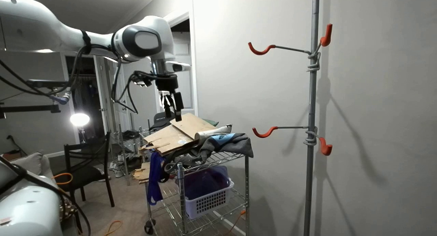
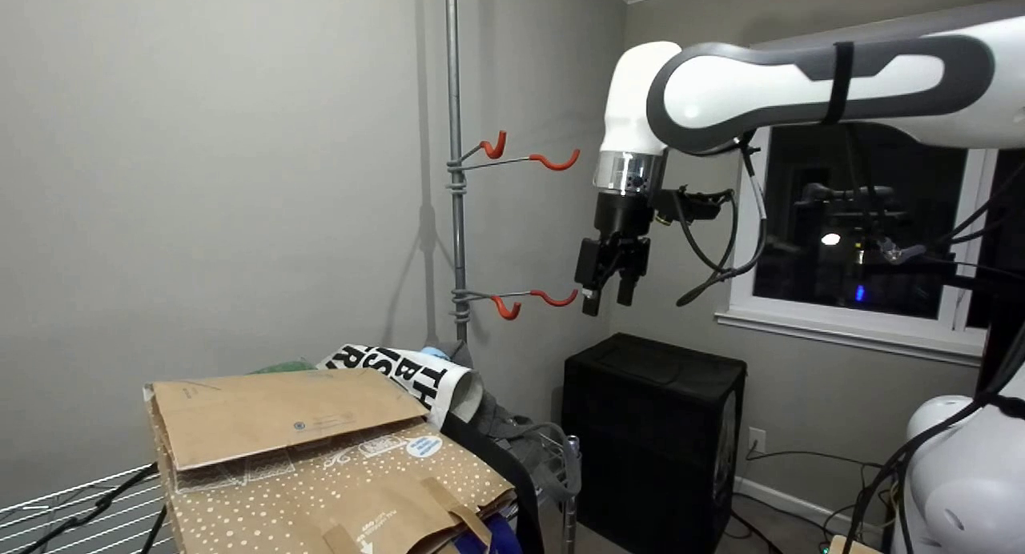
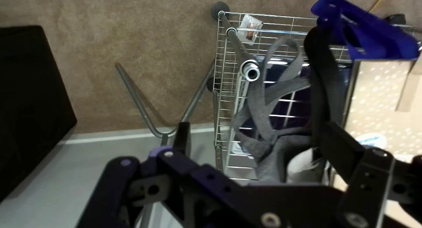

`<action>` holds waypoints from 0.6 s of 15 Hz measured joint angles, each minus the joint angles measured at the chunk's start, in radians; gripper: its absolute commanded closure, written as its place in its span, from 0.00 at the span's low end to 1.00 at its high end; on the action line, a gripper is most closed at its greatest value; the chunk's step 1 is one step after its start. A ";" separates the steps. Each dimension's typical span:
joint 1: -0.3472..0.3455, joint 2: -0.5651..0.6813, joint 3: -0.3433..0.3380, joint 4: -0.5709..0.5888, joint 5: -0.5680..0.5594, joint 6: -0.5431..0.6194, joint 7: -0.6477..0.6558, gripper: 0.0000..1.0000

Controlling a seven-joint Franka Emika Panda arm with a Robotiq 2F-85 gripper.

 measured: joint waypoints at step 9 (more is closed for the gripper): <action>0.197 0.033 0.286 0.126 -0.118 -0.034 -0.034 0.00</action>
